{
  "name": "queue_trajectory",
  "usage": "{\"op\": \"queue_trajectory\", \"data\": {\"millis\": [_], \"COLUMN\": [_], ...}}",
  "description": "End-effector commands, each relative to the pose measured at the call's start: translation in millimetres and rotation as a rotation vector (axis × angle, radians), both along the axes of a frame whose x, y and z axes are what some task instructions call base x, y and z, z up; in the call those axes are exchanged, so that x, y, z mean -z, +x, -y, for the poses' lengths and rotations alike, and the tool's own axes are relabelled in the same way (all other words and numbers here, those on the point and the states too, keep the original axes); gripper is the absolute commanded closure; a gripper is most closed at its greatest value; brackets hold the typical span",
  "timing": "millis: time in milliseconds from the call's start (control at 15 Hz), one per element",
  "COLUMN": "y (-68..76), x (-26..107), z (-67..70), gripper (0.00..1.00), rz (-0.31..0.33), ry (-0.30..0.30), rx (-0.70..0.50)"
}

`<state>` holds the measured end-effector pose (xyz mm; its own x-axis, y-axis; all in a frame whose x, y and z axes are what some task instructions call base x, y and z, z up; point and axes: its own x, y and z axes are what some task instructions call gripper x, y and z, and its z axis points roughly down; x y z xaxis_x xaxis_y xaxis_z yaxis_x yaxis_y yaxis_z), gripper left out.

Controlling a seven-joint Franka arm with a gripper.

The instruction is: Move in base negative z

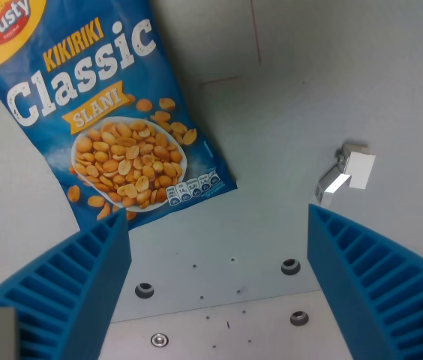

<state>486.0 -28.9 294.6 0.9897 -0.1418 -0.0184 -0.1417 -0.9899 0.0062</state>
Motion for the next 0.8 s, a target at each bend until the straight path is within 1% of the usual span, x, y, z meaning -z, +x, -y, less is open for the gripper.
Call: {"op": "queue_trajectory", "data": {"millis": [67, 800], "y": [0.3, 3.9], "x": [2.9, 57.9], "z": [0.0, -0.1], "gripper": [0.0, 0.0], "rz": [0.005, 0.005], "ry": [0.0, 0.0], "rx": [0.0, 0.0]}}
